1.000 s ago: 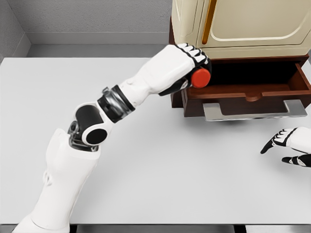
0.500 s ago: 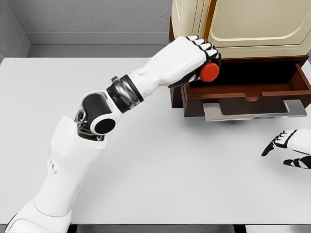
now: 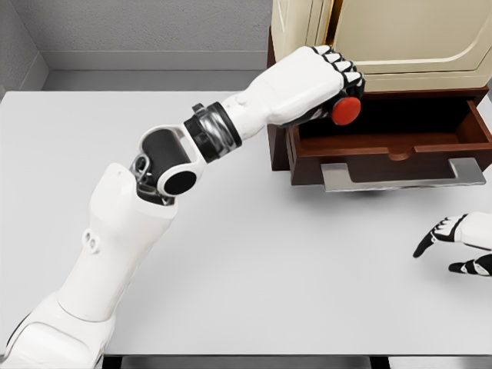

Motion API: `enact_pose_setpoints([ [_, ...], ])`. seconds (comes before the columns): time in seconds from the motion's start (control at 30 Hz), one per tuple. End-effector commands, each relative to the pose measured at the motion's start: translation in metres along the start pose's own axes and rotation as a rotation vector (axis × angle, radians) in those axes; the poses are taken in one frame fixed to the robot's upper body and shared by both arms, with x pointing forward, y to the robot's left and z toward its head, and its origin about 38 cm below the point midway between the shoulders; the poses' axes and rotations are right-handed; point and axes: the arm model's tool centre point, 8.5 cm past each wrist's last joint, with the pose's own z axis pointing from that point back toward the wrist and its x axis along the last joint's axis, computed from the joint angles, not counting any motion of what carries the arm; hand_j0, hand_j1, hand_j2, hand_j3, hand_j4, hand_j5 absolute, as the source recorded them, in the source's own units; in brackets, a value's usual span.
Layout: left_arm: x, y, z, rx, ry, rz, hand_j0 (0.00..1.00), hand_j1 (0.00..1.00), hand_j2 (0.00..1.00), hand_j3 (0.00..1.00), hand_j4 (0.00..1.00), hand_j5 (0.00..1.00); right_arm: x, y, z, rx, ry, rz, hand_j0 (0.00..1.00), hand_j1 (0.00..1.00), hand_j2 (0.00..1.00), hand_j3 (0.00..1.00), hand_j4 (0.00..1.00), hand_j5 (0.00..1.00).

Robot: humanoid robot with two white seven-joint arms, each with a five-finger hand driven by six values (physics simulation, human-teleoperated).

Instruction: Put the switch into the drawer with left arm, and close the drawer with right arm

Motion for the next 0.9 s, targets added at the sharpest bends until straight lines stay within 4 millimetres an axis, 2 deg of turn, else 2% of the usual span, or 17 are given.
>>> enact_pose_setpoints([
  [0.0, -0.004, -0.005, -0.002, -0.015, 0.007, 0.014, 0.27, 0.27, 0.27, 0.27, 0.27, 0.27, 0.002, -0.003, 0.000, -0.030, -0.019, -0.035, 0.68, 0.68, 0.68, 0.68, 0.68, 0.68],
  [0.1, -0.008, -0.001, -0.005, -0.015, 0.009, 0.005, 0.27, 0.27, 0.27, 0.27, 0.27, 0.27, 0.003, -0.006, 0.001, -0.050, -0.035, -0.056, 0.70, 0.70, 0.70, 0.70, 0.70, 0.70],
  [0.3, -0.001, -0.005, -0.008, -0.027, -0.011, 0.003, 0.27, 0.27, 0.27, 0.27, 0.27, 0.27, 0.005, -0.010, 0.002, -0.095, -0.071, -0.115, 0.73, 0.73, 0.73, 0.73, 0.73, 0.73],
  [0.33, 0.001, -0.006, -0.009, -0.029, -0.019, 0.002, 0.32, 0.32, 0.32, 0.32, 0.32, 0.32, 0.006, -0.010, 0.002, -0.098, -0.073, -0.119, 0.73, 0.73, 0.73, 0.73, 0.73, 0.73],
  [0.37, 0.002, -0.006, -0.009, -0.029, -0.021, 0.004, 0.46, 0.46, 0.46, 0.46, 0.46, 0.46, 0.006, -0.010, 0.002, -0.103, -0.077, -0.124, 0.73, 0.73, 0.73, 0.73, 0.73, 0.73],
  [0.4, 0.001, -0.006, -0.009, -0.030, -0.020, 0.006, 0.51, 0.51, 0.51, 0.51, 0.51, 0.51, 0.006, -0.011, 0.002, -0.108, -0.079, -0.129, 0.73, 0.73, 0.73, 0.73, 0.73, 0.73],
  [0.63, 0.002, -0.003, -0.010, -0.025, -0.024, -0.001, 0.54, 0.54, 0.54, 0.54, 0.54, 0.54, 0.007, -0.014, 0.003, -0.137, -0.102, -0.164, 0.73, 0.73, 0.73, 0.73, 0.73, 0.73],
  [0.67, 0.002, -0.003, -0.010, -0.025, -0.024, -0.001, 0.57, 0.57, 0.57, 0.57, 0.57, 0.57, 0.007, -0.014, 0.003, -0.140, -0.105, -0.170, 0.73, 0.73, 0.73, 0.73, 0.73, 0.73],
  [0.87, 0.003, -0.002, -0.010, -0.022, -0.029, -0.001, 0.61, 0.61, 0.61, 0.61, 0.61, 0.61, 0.008, -0.015, 0.003, -0.148, -0.111, -0.180, 0.73, 0.73, 0.73, 0.73, 0.73, 0.73],
])
